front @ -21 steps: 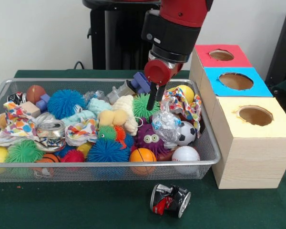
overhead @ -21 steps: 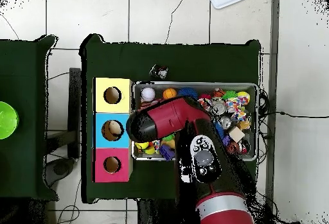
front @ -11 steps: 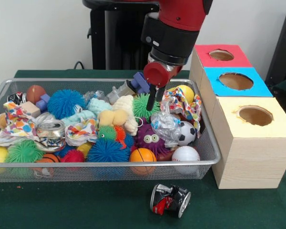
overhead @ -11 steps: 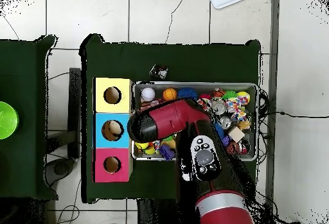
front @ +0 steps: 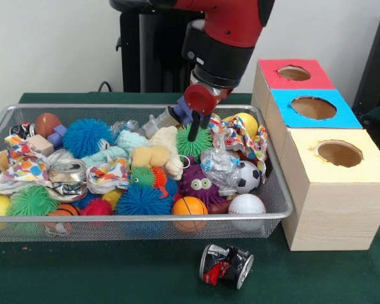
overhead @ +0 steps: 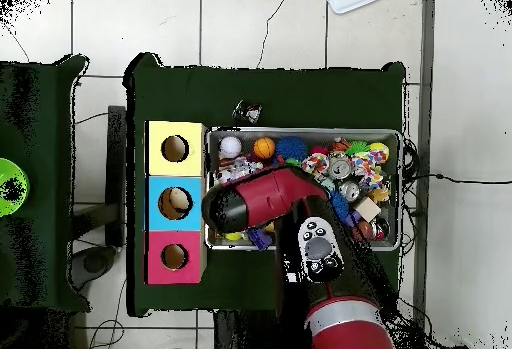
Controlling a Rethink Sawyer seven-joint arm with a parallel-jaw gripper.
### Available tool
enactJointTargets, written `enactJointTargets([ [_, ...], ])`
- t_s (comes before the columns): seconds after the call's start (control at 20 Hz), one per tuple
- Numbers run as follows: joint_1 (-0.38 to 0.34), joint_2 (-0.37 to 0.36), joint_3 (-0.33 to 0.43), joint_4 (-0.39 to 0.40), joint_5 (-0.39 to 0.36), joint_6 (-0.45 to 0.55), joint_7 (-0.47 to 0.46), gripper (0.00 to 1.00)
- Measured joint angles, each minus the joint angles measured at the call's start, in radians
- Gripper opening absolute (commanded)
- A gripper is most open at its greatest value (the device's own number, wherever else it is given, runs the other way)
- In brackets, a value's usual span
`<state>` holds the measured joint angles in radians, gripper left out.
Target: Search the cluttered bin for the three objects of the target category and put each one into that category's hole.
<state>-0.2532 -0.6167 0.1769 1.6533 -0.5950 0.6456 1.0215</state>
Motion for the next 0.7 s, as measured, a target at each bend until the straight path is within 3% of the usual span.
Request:
enactJointTargets([
  [0.45,-0.017,0.027,0.000,0.052,0.032,-0.039,0.000,1.00],
  [0.7,-0.102,0.038,0.051,0.097,0.120,-0.129,0.000,1.00],
])
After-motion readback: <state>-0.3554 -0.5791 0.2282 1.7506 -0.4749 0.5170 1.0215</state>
